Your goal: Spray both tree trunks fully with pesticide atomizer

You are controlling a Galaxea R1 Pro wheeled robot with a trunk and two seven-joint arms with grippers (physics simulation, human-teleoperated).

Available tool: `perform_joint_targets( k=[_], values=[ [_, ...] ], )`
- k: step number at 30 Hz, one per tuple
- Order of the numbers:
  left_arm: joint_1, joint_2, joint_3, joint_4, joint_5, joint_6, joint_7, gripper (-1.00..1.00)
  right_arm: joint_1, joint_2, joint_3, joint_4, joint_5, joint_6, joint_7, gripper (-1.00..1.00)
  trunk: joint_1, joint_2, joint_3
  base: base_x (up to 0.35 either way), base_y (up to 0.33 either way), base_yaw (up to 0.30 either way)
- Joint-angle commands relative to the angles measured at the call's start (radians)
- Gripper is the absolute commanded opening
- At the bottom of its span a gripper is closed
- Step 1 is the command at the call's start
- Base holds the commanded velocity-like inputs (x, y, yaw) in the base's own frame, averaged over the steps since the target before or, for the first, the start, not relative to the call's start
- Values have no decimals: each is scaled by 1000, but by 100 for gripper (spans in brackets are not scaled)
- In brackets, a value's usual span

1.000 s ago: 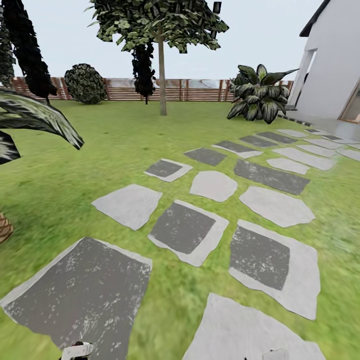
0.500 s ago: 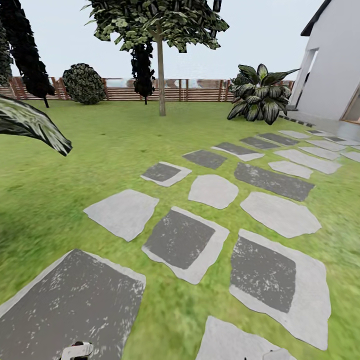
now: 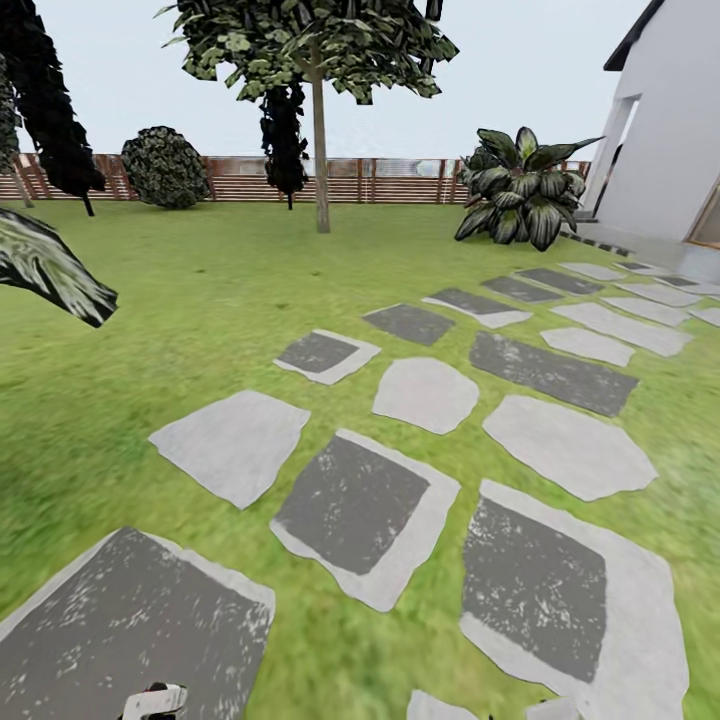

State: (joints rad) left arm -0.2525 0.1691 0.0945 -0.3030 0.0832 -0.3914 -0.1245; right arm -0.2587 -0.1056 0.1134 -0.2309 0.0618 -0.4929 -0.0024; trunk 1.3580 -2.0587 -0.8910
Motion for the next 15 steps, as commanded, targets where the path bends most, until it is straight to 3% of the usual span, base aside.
perform_joint_targets(
  k=[1, 15],
  values=[
    [-1, 0, 5, 1, 9, -1, -11, -100, -1, 0, 0, 1, 6, -3, 0, 100, 0, 0, -1, 338, -80, 0],
    [-1, 0, 5, 1, 9, -1, -11, -100, -1, 0, 0, -1, 6, -3, 0, 100, 0, 0, -1, 338, -80, 0]
  ],
)
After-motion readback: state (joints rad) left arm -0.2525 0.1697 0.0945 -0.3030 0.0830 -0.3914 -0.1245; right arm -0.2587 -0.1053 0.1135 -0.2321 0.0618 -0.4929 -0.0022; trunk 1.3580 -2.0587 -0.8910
